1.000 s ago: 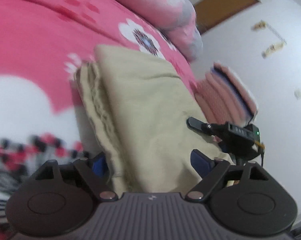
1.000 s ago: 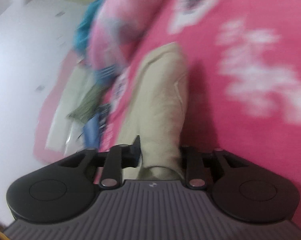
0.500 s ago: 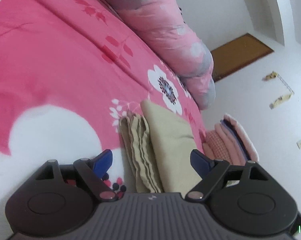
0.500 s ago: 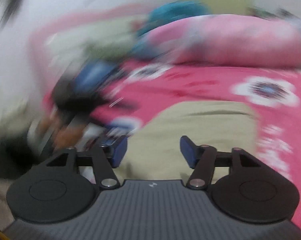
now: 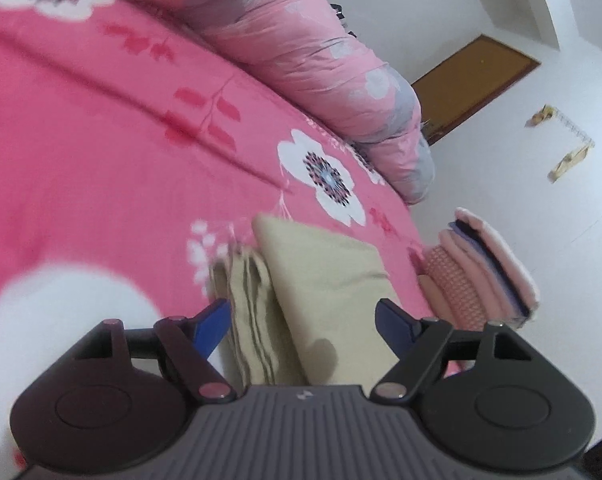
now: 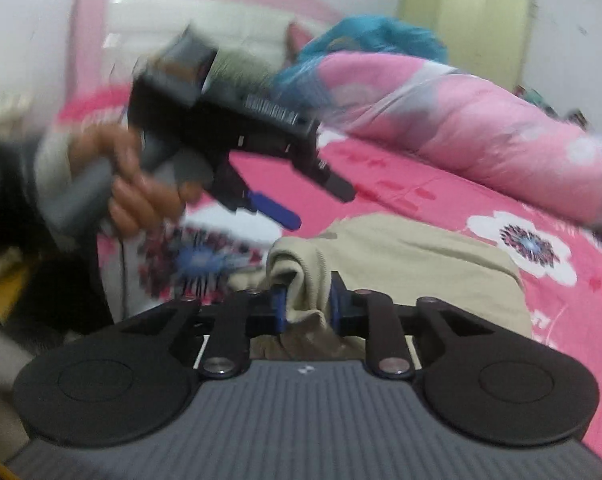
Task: Fold clothes
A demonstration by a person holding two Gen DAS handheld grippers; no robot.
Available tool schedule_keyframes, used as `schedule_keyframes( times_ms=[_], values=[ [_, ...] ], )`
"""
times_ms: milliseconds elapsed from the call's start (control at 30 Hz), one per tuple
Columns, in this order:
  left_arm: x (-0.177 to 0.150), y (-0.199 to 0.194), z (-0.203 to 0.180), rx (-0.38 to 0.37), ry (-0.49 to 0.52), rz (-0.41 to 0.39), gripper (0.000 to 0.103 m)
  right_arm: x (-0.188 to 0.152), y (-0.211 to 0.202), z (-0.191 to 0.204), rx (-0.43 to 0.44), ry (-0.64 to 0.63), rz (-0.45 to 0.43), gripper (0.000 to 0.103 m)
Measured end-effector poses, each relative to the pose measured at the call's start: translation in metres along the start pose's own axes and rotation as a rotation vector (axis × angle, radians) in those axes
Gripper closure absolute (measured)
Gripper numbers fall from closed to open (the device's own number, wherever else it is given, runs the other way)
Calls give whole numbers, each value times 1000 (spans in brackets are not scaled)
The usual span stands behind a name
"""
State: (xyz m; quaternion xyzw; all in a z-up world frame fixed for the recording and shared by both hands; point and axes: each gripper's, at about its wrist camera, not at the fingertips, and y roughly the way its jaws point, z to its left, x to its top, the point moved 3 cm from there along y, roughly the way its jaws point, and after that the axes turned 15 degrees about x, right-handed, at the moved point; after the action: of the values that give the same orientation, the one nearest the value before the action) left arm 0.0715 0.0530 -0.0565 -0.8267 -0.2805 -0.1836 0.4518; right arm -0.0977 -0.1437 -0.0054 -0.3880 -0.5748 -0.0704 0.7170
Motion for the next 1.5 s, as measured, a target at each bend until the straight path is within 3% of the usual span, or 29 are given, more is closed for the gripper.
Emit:
schedule_keyframes(
  times_ms=[100,233,367,400,433,467,567,667,733,867,967,1067,1100,1167,1200,1267,1333,1433,1500],
  values=[
    [24,25,-17,15,67,13,19,2,-4,-16,36,127,-74,88],
    [41,68,-26,82,100,114,21,-1,-5,-25,58,187,-123,88],
    [43,94,-24,93,46,201,42,-4,-8,-29,64,207,-147,88],
    [43,94,-24,84,40,198,49,-5,-8,-31,66,212,-151,88],
    [44,94,-25,73,35,193,74,-6,-8,-32,69,218,-155,89],
    [45,92,-26,80,26,176,83,-7,-9,-33,75,224,-159,89],
    [52,73,-31,67,-16,107,93,-6,-12,-34,98,218,-168,89],
    [57,40,-42,37,3,8,93,-3,-18,-31,135,177,-182,89],
    [55,28,-42,56,16,-23,93,-3,-18,-28,176,155,-174,89],
    [44,46,-29,144,58,2,93,-15,-1,-22,208,164,-128,89],
    [41,55,-19,151,23,17,93,-24,13,-18,208,172,-92,89],
    [44,53,-24,160,63,-10,92,-18,10,-12,189,127,-100,88],
    [43,54,-25,177,83,-9,89,-19,12,-13,202,140,-98,87],
    [38,59,-26,289,139,-6,61,-27,22,-16,253,185,-73,75],
    [36,55,-27,332,158,-32,55,-32,27,-16,276,205,-57,62],
    [31,44,-30,387,191,-89,51,-39,31,-10,283,194,-43,58],
    [28,23,-42,381,233,-159,50,-37,20,-8,294,174,-73,47],
    [17,-9,-75,307,347,-262,42,-30,-9,-16,340,182,-167,42],
    [1,-20,-100,229,443,-273,40,-27,-35,-33,395,232,-260,41]
  ],
)
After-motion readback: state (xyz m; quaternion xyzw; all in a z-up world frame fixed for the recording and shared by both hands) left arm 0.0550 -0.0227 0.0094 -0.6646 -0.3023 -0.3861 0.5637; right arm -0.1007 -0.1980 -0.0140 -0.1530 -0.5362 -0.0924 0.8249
